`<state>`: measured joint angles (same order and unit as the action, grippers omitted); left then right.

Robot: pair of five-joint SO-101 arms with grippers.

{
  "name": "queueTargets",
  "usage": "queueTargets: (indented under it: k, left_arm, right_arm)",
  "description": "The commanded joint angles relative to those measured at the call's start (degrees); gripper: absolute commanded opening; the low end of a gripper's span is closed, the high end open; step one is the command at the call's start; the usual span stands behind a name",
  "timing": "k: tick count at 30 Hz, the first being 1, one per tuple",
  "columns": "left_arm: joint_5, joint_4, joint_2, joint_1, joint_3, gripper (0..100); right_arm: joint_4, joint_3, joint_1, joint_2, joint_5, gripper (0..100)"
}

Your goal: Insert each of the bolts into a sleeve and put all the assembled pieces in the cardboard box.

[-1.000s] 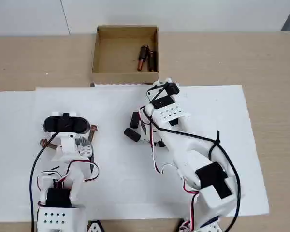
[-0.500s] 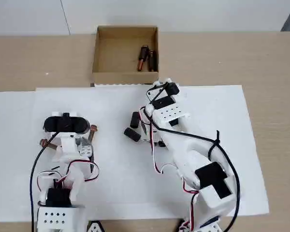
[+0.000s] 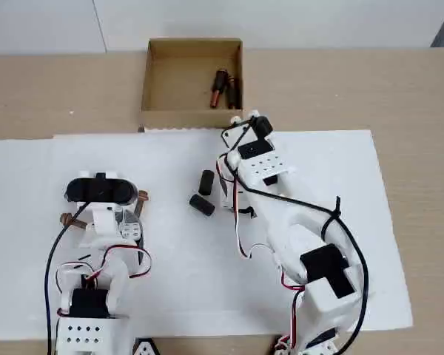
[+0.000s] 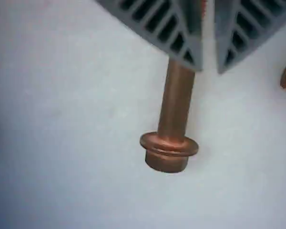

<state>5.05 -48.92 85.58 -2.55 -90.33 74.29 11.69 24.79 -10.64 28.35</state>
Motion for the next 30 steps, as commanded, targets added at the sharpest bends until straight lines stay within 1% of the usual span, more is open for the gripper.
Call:
queueTargets:
  k: [1, 9, 23, 27, 30]
  left_arm:
    - [0.09, -0.26, 0.62, -0.35, 0.40, 1]
    - [0.09, -0.26, 0.62, -0.35, 0.40, 1]
    - [-0.18, -0.26, 0.62, -0.35, 0.40, 1]
    - [-0.18, -0.26, 0.62, -0.35, 0.40, 1]
    - [-0.18, -0.26, 0.62, -0.26, 0.48, 1]
  right_arm:
    - [-0.13, -3.16, -0.31, 1.45, 0.44, 0.4]
    - [6.99, -3.16, -0.22, 9.71, 0.18, 0.4]
    - [20.35, -2.81, -0.40, 32.31, -10.20, 0.4]
    - [20.35, -2.81, -0.57, 40.57, -14.95, 0.4]
    - [18.95, -2.64, -2.77, 45.32, -17.58, 0.4]
